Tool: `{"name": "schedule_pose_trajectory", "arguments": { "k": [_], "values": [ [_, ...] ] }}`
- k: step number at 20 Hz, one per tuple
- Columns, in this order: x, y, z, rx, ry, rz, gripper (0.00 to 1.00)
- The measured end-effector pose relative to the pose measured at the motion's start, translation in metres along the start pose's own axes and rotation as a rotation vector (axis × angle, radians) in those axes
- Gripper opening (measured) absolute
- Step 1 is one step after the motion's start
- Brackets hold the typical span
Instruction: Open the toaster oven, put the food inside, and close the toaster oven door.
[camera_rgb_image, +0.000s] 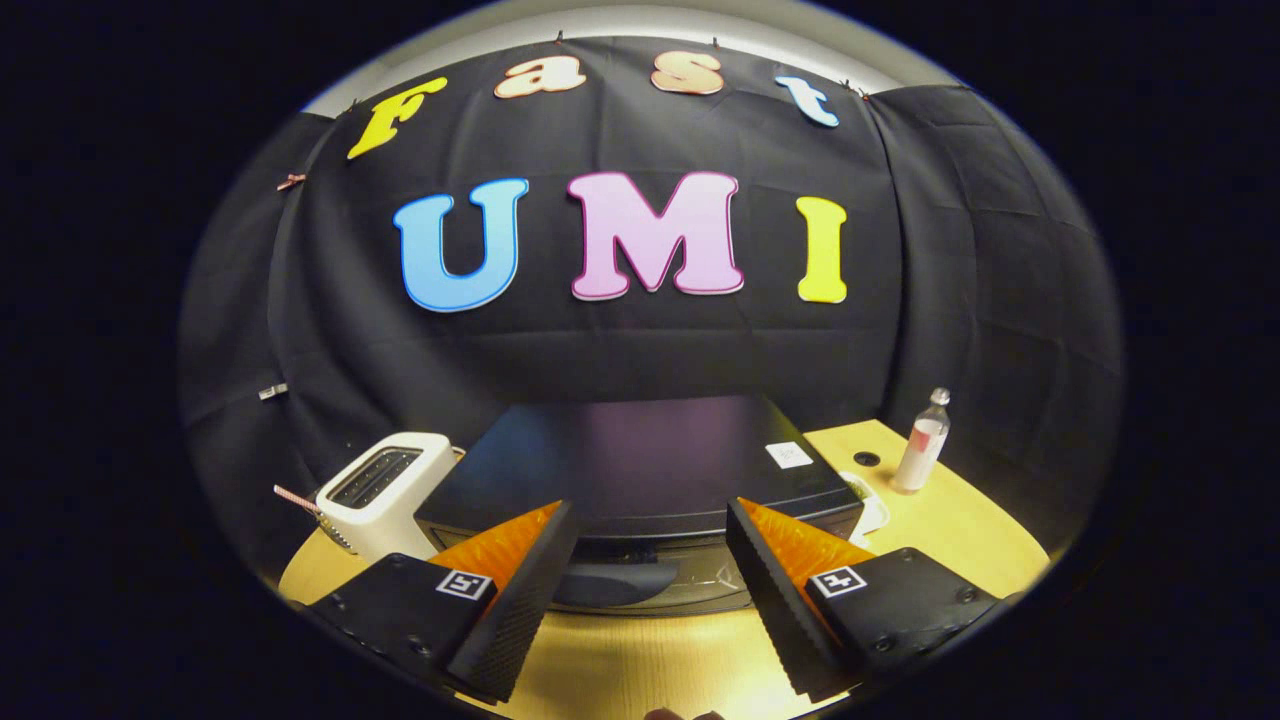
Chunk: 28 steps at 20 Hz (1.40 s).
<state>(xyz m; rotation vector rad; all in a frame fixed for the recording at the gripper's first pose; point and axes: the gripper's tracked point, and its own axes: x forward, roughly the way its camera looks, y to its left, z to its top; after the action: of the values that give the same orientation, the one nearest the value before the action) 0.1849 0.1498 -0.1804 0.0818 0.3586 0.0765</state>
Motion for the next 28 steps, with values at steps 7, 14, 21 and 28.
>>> {"name": "schedule_pose_trajectory", "arguments": {
  "k": [7,14,21,28],
  "values": [
    [0.016,0.015,-0.026,0.006,0.058,0.007,0.99],
    [0.002,0.016,-0.045,0.124,0.150,0.027,1.00],
    [-0.036,0.013,-0.074,0.068,0.188,0.012,1.00],
    [-0.065,0.011,-0.113,0.040,0.247,0.012,1.00]
  ]
}}
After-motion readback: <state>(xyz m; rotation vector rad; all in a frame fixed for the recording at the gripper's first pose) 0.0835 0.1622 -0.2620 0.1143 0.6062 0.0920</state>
